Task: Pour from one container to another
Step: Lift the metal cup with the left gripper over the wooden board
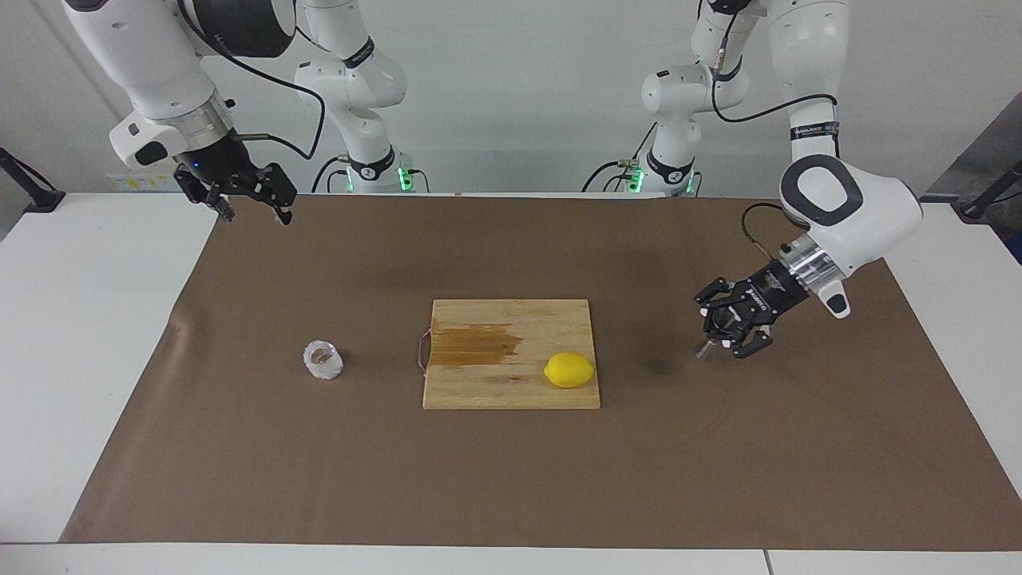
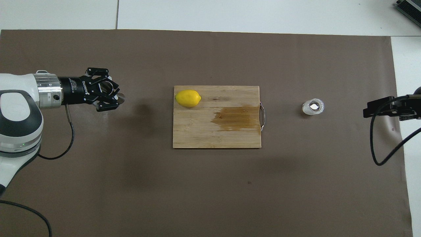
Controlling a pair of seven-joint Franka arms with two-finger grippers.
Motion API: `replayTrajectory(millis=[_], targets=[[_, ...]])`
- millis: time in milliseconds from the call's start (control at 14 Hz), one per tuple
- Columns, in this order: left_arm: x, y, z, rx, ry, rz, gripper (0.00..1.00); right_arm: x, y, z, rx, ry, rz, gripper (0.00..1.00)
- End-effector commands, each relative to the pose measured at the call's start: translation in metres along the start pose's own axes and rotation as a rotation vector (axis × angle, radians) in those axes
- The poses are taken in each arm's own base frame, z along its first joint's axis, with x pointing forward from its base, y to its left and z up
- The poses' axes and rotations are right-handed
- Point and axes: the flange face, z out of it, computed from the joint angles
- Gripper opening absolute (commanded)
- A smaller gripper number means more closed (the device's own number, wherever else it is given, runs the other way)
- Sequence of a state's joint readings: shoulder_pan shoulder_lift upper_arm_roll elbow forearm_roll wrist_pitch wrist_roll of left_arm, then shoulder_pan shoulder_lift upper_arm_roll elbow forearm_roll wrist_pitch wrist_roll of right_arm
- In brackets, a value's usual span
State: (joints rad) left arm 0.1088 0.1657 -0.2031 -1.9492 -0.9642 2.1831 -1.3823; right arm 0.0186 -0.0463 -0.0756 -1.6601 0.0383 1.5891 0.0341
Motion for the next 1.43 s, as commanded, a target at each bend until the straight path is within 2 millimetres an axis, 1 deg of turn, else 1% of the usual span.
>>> replayTrajectory(millis=[0,143,214,285,356,428,570,641,713,784,926,1069,1140,1283,1354], targets=[[-0.040,-0.014,0.017,0.025,-0.027,-0.022,0.00,-0.003,0.000,-0.003,-0.003,0.000,0.011,1.00],[-0.066,-0.030,0.039,0.023,-0.032,-0.019,0.00,-0.003,0.001,-0.003,-0.003,0.000,0.013,1.00],[-0.078,-0.035,0.049,-0.002,-0.032,-0.028,0.00,-0.003,0.001,-0.003,-0.004,0.000,0.013,1.00],[-0.093,-0.046,0.065,-0.022,-0.033,-0.028,0.00,-0.003,0.001,-0.003,-0.004,0.000,0.013,1.00],[-0.102,-0.050,0.073,-0.065,-0.035,-0.048,0.00,-0.003,0.001,-0.003,-0.004,0.000,0.013,1.00],[-0.115,-0.059,0.085,-0.095,-0.041,-0.072,0.00,-0.003,0.001,-0.003,-0.004,0.000,0.013,1.00],[-0.136,-0.080,0.109,-0.129,-0.054,-0.116,0.00,-0.003,0.001,-0.003,-0.003,0.000,0.013,1.00],[-0.148,-0.091,0.117,-0.148,-0.067,-0.124,0.00,-0.003,0.001,-0.003,-0.004,0.000,0.013,1.00],[-0.155,-0.101,0.129,-0.160,-0.077,-0.136,0.00,-0.003,0.001,-0.003,-0.004,0.000,0.013,1.00],[-0.165,-0.111,0.136,-0.184,-0.093,-0.143,0.00,-0.003,0.001,-0.003,-0.004,0.000,0.013,1.00],[-0.175,-0.127,0.151,-0.220,-0.113,-0.144,0.00,-0.003,0.001,-0.003,-0.004,0.000,0.013,1.00],[-0.183,-0.141,0.163,-0.213,-0.118,-0.127,0.00,-0.003,0.001,-0.003,-0.004,0.000,0.013,1.00],[-0.184,-0.145,0.175,-0.193,-0.116,-0.122,0.00,-0.003,0.001,-0.003,-0.004,0.000,0.013,1.00],[-0.188,-0.145,0.189,-0.217,-0.137,-0.132,0.00,-0.003,0.001,-0.003,-0.003,0.000,0.013,1.00],[-0.191,-0.150,0.200,-0.226,-0.145,-0.131,0.00,-0.003,0.002,-0.003,-0.004,0.000,0.014,1.00]])
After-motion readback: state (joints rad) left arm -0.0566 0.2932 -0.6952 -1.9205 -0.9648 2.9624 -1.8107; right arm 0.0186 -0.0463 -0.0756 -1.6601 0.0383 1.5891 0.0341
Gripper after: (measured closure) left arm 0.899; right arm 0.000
